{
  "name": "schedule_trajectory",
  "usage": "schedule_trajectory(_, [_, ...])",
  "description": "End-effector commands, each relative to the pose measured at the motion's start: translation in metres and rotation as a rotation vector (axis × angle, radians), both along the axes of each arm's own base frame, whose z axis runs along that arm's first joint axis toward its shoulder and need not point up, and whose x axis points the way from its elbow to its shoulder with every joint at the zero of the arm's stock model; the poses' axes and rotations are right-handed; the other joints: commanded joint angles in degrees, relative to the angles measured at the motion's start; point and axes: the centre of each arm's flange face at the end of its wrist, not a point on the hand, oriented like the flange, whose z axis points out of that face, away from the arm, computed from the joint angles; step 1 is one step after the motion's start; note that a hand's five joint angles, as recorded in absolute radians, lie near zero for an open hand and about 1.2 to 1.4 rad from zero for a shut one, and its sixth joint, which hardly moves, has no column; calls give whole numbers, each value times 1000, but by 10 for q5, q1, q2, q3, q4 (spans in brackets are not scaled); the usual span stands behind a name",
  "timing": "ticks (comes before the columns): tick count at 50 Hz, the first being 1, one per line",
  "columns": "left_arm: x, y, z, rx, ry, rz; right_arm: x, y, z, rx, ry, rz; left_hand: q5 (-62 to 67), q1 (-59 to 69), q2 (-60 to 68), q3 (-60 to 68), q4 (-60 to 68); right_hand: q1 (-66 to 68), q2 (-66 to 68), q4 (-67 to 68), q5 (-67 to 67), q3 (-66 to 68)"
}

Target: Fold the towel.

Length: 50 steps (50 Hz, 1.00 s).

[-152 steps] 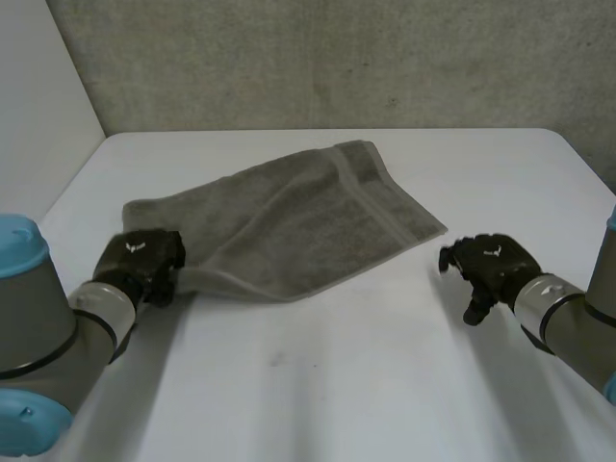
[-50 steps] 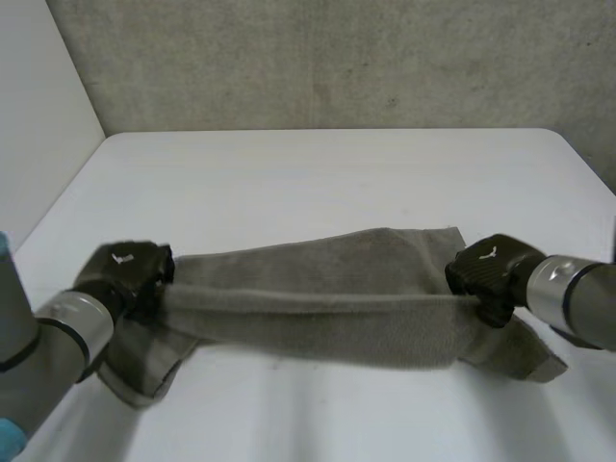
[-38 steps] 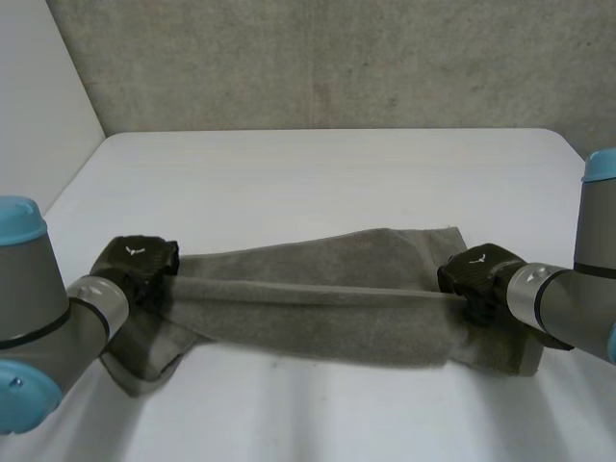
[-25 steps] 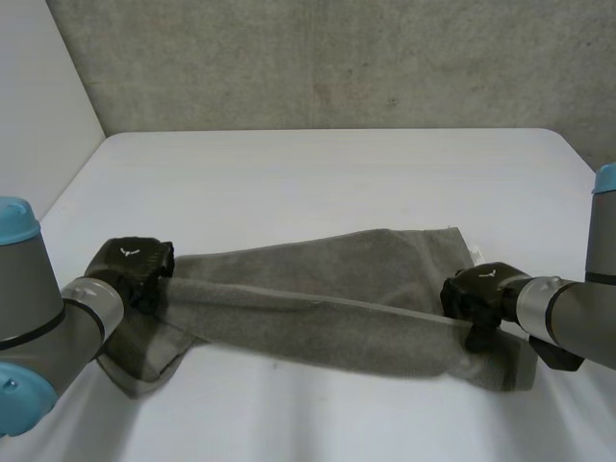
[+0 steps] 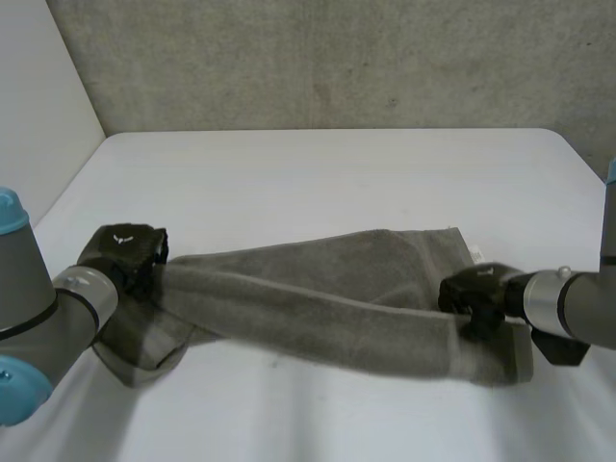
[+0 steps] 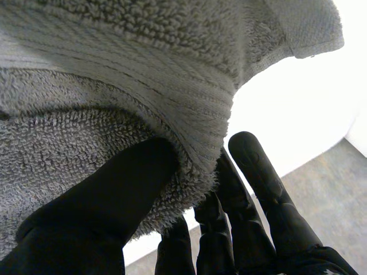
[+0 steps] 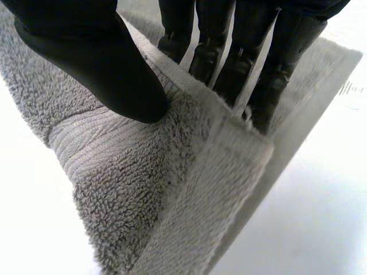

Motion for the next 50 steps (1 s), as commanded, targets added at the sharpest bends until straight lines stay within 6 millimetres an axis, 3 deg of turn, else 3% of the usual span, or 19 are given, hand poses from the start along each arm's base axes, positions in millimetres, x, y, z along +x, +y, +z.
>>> schedule_trajectory(1, [-13,-46,36,-204,54,-2,17,-39,38,-250,-58,26,120,136,103,103,102,20,123,117,132,121])
schedule_trajectory(2, [-13,-47,36,-204,54,-2,21,-55,55,-377,-68,18,120,136,103,103,102,20,123,117,132,121])
schedule_trajectory(4, [-23,-72,78,-377,109,-7,25,-71,79,-531,-76,-5,120,136,103,103,102,20,123,117,132,121])
schedule_trajectory(5, [-23,-72,78,-378,110,-7,28,-85,108,-695,-92,-49,120,136,103,103,102,20,123,117,132,121])
schedule_trajectory(6, [-26,-82,104,-474,152,-9,30,-93,142,-865,-121,-92,120,136,103,103,102,20,123,117,132,121])
schedule_trajectory(7, [-29,-88,132,-572,210,-10,30,-93,142,-866,-121,-93,120,136,103,103,102,20,123,117,132,121])
schedule_trajectory(8, [-29,-88,132,-573,211,-10,31,-96,174,-1020,-161,-129,120,136,103,103,102,20,123,117,132,121])
schedule_trajectory(9, [-32,-91,157,-652,277,-16,31,-93,201,-1154,-208,-154,120,136,103,103,102,20,123,117,132,121])
schedule_trajectory(15, [-36,-77,218,-774,494,-52,33,-72,237,-1315,-330,-157,120,136,103,103,102,20,123,117,132,121])
schedule_trajectory(21, [-34,-69,188,-658,483,-41,35,-60,198,-1152,-305,-120,120,136,103,103,102,20,123,117,132,121])
schedule_trajectory(29, [-19,-31,62,-273,335,13,29,-42,109,-775,-173,-83,120,136,103,103,102,20,123,117,132,121])
schedule_trajectory(31, [-15,-21,44,-224,304,19,27,-33,71,-648,-120,-73,120,136,103,103,102,20,123,117,132,121])
schedule_trajectory(37, [8,10,-11,-54,177,63,17,-22,34,-557,-30,-54,120,136,103,103,102,20,123,117,132,121])
schedule_trajectory(40, [8,24,-22,-20,125,39,11,-17,20,-516,-3,-55,120,136,103,103,102,-16,86,81,96,84])
schedule_trajectory(41, [8,24,-22,-20,125,39,12,-14,17,-504,-4,-52,120,136,103,103,102,-246,-144,-149,-134,-146])
schedule_trajectory(42, [4,29,-20,-28,112,17,12,-14,17,-504,-5,-52,120,136,103,103,102,-249,-146,-151,-136,-148])
schedule_trajectory(43, [4,29,-20,-28,112,17,12,-12,15,-496,-7,-51,120,136,103,103,102,-437,-334,-339,-325,-336])
schedule_trajectory(46, [-7,38,0,-96,123,-34,14,-11,14,-492,-28,-61,120,136,103,103,102,-635,-532,-537,-522,-534])
schedule_trajectory(50, [-16,49,39,-218,167,-79,40,6,22,-472,-155,-43,120,136,103,103,102,-669,-566,-572,-557,-568])
